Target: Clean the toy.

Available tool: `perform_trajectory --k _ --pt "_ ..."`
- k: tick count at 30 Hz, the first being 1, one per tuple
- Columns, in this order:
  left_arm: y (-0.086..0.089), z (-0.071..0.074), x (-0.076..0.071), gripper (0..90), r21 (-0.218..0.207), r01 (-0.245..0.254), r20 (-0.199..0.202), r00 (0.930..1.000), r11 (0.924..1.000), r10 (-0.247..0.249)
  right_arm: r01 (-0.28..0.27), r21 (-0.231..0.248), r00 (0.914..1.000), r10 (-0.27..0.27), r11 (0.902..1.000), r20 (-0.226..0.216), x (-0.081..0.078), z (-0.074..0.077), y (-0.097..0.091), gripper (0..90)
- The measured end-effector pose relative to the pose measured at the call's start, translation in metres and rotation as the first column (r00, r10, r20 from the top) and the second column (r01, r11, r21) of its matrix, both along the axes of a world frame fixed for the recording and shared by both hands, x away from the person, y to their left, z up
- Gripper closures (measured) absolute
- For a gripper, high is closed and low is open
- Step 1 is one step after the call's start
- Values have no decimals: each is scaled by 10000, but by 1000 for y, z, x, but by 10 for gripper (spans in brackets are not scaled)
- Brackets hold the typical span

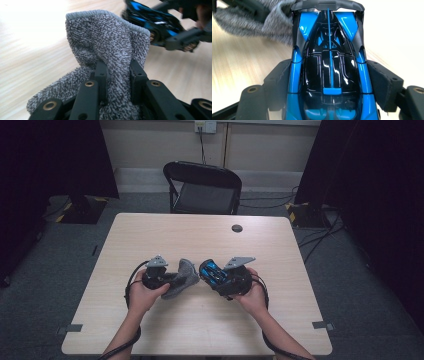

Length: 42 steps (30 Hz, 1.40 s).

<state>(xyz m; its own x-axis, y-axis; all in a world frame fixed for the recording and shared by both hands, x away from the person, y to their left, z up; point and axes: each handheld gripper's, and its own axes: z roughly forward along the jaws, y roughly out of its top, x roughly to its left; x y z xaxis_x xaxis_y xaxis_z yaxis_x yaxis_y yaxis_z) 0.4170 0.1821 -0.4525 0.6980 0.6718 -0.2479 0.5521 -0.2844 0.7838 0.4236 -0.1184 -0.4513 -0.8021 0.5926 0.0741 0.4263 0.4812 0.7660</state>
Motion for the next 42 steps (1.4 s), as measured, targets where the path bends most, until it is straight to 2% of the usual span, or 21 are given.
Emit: perform_trajectory --k 4,8,15,18,21,27,35,42 --pt "9 2 11 733 -65 -637 -48 9980 9979 637 -205 32 9998 205 9998 41 -7 1 0 262" --pt "3 5 20 734 -110 -819 61 9966 9966 820 -374 80 9993 373 9993 99 -12 4 2 262" --pt "-20 13 31 734 -334 -559 264 9980 9979 568 -709 2 9974 709 9975 125 -19 6 10 262" --pt "-30 14 31 734 -535 -338 212 9992 9980 350 -768 -53 9969 768 9970 163 -21 5 13 262" --pt "-37 13 29 734 -478 -142 187 9997 9988 151 -737 -98 9971 739 9972 155 -20 3 15 262" --pt "-33 9 28 734 -622 -108 -7 9999 9980 108 -663 -112 9976 665 9977 200 -19 2 14 262" --pt "-27 6 23 734 -567 7 -180 9998 9984 -17 -423 -69 9990 424 9991 157 -13 1 11 262" --pt "-26 4 16 734 -591 274 -183 9994 9979 -285 -161 -79 9998 162 9998 128 -7 2 4 262"
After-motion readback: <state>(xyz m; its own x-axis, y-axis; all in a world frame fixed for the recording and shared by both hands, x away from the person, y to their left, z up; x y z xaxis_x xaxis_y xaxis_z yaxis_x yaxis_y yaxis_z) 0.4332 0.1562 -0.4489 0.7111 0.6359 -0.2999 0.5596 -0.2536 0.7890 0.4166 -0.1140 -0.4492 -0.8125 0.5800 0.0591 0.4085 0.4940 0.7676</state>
